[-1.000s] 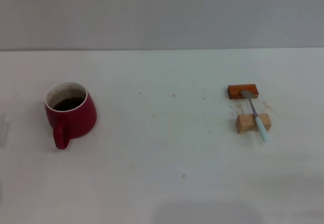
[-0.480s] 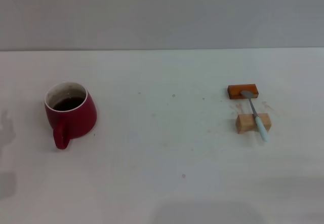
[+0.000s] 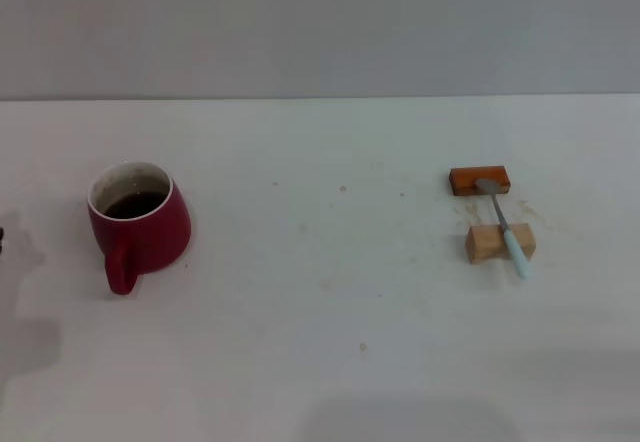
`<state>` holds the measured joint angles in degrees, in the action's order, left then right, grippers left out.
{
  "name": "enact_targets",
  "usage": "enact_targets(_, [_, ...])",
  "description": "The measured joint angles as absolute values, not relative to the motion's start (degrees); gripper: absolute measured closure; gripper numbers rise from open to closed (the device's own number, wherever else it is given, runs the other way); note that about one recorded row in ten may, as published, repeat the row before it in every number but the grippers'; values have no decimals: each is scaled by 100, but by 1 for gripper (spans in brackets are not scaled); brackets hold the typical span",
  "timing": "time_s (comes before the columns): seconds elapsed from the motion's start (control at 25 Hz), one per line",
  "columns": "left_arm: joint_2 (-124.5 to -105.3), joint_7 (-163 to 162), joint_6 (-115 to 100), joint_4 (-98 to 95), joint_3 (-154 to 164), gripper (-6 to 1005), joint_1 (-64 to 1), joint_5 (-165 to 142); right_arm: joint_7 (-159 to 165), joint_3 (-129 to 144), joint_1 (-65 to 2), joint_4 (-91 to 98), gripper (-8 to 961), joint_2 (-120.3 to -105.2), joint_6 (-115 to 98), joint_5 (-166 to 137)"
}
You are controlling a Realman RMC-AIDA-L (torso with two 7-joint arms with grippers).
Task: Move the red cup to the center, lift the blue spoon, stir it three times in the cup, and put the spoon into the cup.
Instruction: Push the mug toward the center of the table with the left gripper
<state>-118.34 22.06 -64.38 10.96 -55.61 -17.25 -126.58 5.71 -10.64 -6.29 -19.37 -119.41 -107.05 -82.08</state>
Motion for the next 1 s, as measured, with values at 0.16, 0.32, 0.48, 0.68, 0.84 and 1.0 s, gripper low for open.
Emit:
enact_targets(0.16, [-11826, 2496, -6255, 1031, -5490, 1001, -1850, -12658, 571, -1064, -648, -1931, 221, -11935, -10705, -8208])
enact_targets(0.32, [-11823, 3156, -6025, 821, -5169, 1001, -2106, -12663, 571, -1064, -678, -1920, 221, -11934, -10705, -8208])
enact_targets(0.48, [-11819, 3591, -5959, 805, -4820, 1001, -2189, -12667, 571, -1064, -699, -1908, 221, -11935, -10705, -8208])
enact_targets(0.68, [-11816, 3843, -5886, 799, -4696, 1000, -2241, -12667, 571, -1064, -728, -1901, 221, -11935, -10689, -8208])
enact_targets(0.84, [-11817, 4062, -5816, 754, -4529, 1000, -2315, -12666, 571, -1063, -760, -1898, 222, -11933, -10684, -8208])
enact_targets(1.0, [-11817, 4077, -5762, 729, -4354, 1000, -2391, -12691, 571, -1064, -805, -1883, 222, -11929, -10694, -8208])
